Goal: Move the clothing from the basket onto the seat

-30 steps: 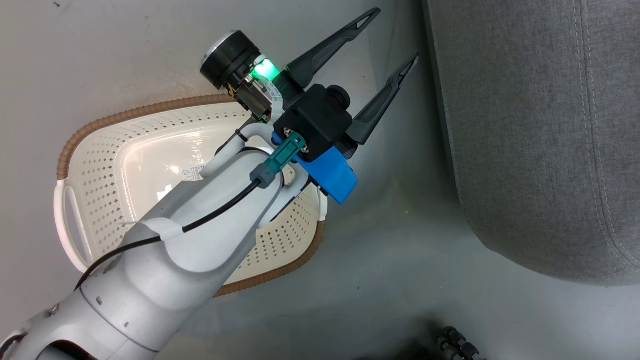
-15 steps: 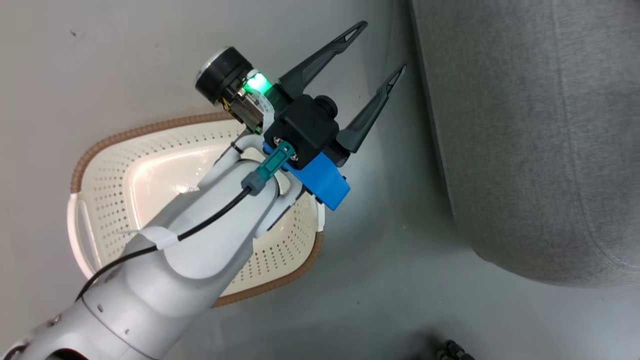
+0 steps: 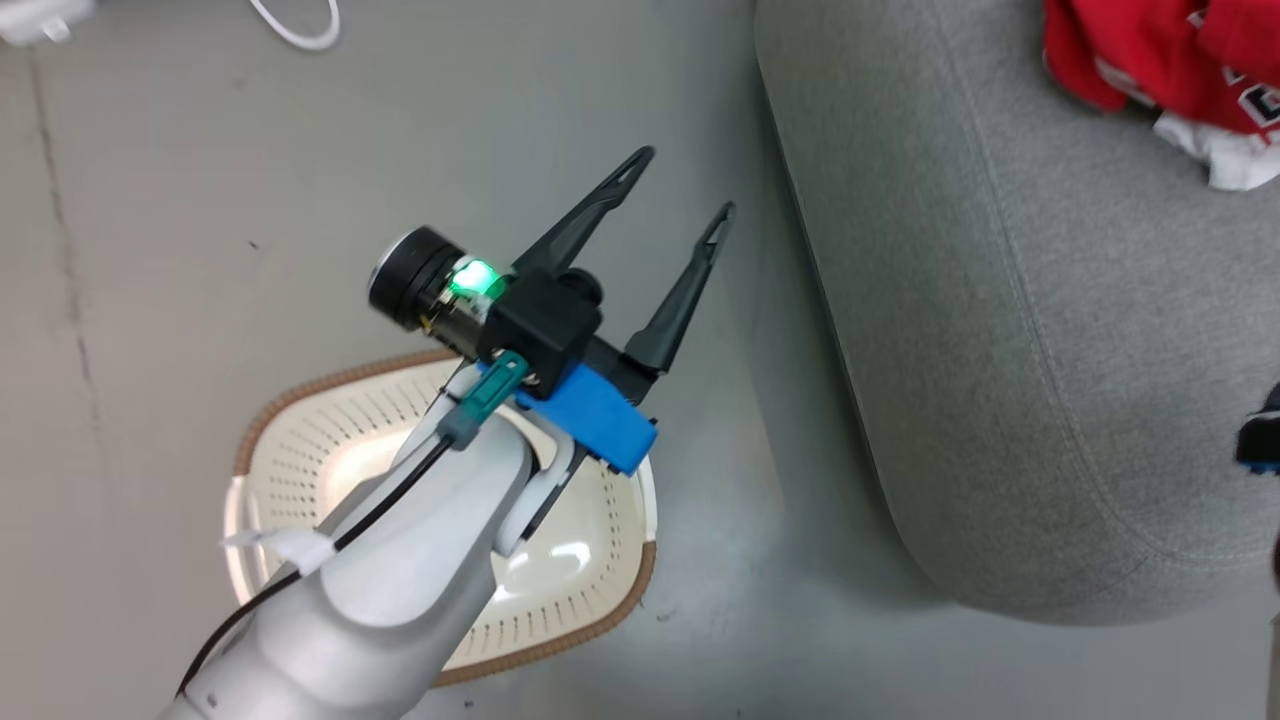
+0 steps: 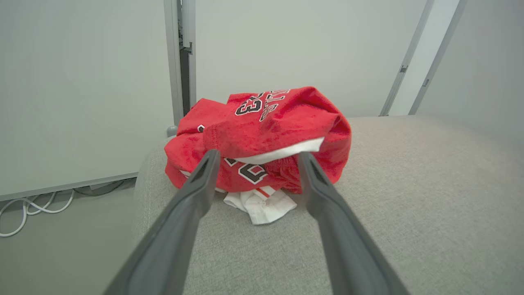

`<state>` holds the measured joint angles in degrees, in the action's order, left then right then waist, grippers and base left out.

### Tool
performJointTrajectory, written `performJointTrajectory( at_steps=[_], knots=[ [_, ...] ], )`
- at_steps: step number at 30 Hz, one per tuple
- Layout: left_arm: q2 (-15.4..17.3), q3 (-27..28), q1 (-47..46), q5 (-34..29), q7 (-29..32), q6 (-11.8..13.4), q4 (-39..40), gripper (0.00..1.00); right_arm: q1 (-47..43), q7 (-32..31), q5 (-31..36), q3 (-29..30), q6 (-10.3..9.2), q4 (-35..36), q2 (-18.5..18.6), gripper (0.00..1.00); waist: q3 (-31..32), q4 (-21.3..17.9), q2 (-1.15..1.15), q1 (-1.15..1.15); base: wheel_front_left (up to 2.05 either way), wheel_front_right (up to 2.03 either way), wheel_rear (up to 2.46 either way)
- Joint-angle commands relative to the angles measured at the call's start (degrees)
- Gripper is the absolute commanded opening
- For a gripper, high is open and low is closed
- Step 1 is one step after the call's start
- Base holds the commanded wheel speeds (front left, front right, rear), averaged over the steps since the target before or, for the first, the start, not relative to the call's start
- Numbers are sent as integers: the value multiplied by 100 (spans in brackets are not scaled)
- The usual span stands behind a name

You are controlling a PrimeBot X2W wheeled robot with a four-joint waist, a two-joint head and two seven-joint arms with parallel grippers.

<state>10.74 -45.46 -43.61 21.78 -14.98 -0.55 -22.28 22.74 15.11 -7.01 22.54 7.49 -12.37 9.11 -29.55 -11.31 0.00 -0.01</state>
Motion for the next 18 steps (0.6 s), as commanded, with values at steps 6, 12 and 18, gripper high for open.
performJointTrajectory(
  at_steps=[6, 12, 18],
  knots=[
    [17, 607, 680, -26, -26, 184, 213, 100, -492, 6, 68, -576, 1, 467, -94, 100, 879, 353, 0, 1, 0, 0, 0],
    [-86, 1427, 1376, -259, -25, 383, 561, 100, -745, 6, 96, -1050, 1, 673, -147, 100, 1364, 754, 0, 1, 0, 0, 0],
    [-204, 2157, 2011, -551, -23, 315, 852, 100, -949, 7, 154, -1436, 1, 674, -234, 100, 1784, 1080, 0, 1, 0, 0, 0]
  ],
)
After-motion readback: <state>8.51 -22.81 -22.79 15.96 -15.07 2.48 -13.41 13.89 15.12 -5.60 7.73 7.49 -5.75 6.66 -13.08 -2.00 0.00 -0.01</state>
